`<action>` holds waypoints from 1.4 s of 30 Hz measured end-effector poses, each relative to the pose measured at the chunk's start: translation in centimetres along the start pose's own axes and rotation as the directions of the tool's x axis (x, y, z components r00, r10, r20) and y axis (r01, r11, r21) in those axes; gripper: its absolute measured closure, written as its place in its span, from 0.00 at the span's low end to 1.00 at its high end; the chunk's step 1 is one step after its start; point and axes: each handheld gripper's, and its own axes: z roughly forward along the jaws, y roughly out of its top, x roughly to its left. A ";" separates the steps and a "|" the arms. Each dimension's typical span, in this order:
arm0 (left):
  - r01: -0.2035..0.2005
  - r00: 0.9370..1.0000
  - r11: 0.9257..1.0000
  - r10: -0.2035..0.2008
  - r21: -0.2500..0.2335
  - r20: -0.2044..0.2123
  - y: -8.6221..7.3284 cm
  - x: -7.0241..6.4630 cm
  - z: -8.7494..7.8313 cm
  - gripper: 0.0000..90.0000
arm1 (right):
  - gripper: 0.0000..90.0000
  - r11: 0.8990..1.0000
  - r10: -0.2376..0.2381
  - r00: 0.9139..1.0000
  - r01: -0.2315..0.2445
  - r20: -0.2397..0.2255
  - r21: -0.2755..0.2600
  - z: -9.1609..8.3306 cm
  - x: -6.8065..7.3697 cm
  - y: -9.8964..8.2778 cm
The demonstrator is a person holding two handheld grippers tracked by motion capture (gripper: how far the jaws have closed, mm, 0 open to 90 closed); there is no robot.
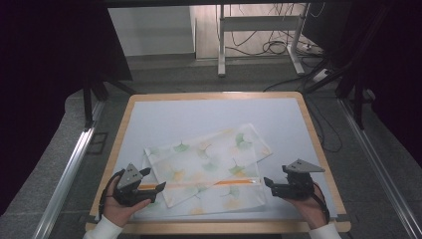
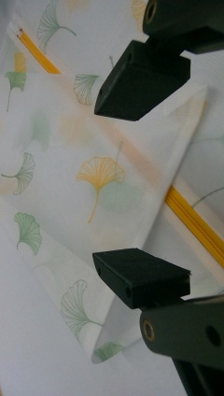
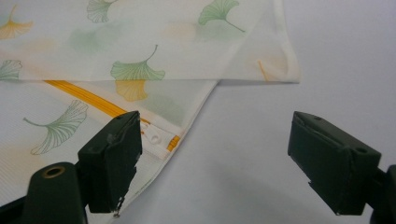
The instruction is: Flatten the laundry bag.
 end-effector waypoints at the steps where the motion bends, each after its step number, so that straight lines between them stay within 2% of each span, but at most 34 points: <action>1: 0.002 1.000 1.000 -0.002 0.002 -0.003 0.0 0.1 0.1 0.27 | 0.21 1.000 0.001 1.000 -0.001 0.000 -0.005 -0.1 -0.1 0.0; 4: 0.015 1.000 1.000 -0.015 0.004 -0.004 -0.2 0.4 0.2 0.27 | 0.23 1.000 0.006 1.000 -0.006 0.003 -0.013 -0.2 -0.3 0.1; 5: 0.029 1.000 1.000 -0.029 0.006 -0.007 -0.4 0.6 0.2 0.27 | 0.26 1.000 0.006 1.000 -0.006 -0.007 -0.010 -0.2 -0.4 0.1; 10: 0.044 0.999 0.999 -0.044 0.005 -0.022 -0.6 1.0 0.2 0.26 | 0.31 1.000 0.009 1.000 -0.009 -0.027 -0.006 -0.1 -0.3 0.0; 21: 0.037 0.999 0.999 -0.036 0.010 -0.031 -0.6 1.1 0.5 0.25 | 0.40 1.000 0.005 0.999 -0.005 -0.042 0.014 0.1 -0.3 -0.2; 25: 0.045 0.999 0.999 -0.045 0.002 -0.029 -0.7 1.1 0.4 0.25 | 0.46 0.999 -0.003 0.999 0.004 -0.046 0.033 0.2 -0.2 -0.2; 28: 0.065 0.996 0.998 -0.065 0.009 -0.061 -0.7 1.2 0.3 0.25 | 0.56 0.998 0.000 0.998 0.003 -0.057 0.060 0.3 -0.2 -0.4; 30: 0.074 0.996 0.997 -0.073 0.009 -0.056 -0.7 1.3 0.4 0.25 | 0.64 0.998 0.002 0.998 0.002 -0.064 0.068 0.3 -0.2 -0.4; 31: 0.074 0.996 0.997 -0.073 0.009 -0.056 -0.7 1.3 0.4 0.24 | 0.64 0.998 0.002 0.998 0.002 -0.064 0.068 0.3 -0.2 -0.4; 32: 0.077 0.996 0.997 -0.076 0.008 -0.051 -0.7 1.3 0.4 0.25 | 0.70 0.998 -0.004 0.997 0.009 -0.073 0.069 0.3 -0.2 -0.3; 35: 0.073 0.996 0.997 -0.073 0.007 -0.043 -0.7 1.3 0.4 0.24 | 0.76 0.998 -0.012 0.997 0.018 -0.078 0.068 0.3 -0.1 -0.3; 37: 0.066 0.997 0.998 -0.066 0.001 -0.037 -0.7 1.2 0.4 0.24 | 0.85 0.998 -0.026 0.996 0.031 -0.083 0.063 0.2 0.0 -0.2; 38: 0.066 0.997 0.998 -0.066 0.001 -0.037 -0.7 1.2 0.4 0.24 | 0.85 0.998 -0.026 0.996 0.031 -0.083 0.063 0.2 0.0 -0.2; 39: 0.067 0.997 0.998 -0.067 -0.004 -0.039 -0.7 1.1 0.4 0.24 | 0.91 0.998 -0.032 0.996 0.037 -0.086 0.059 0.1 0.0 -0.2; 42: 0.071 0.997 0.997 -0.072 -0.017 -0.028 -0.5 1.0 0.3 0.23 | 0.96 0.998 -0.039 0.995 0.044 -0.096 0.053 0.0 0.1 -0.2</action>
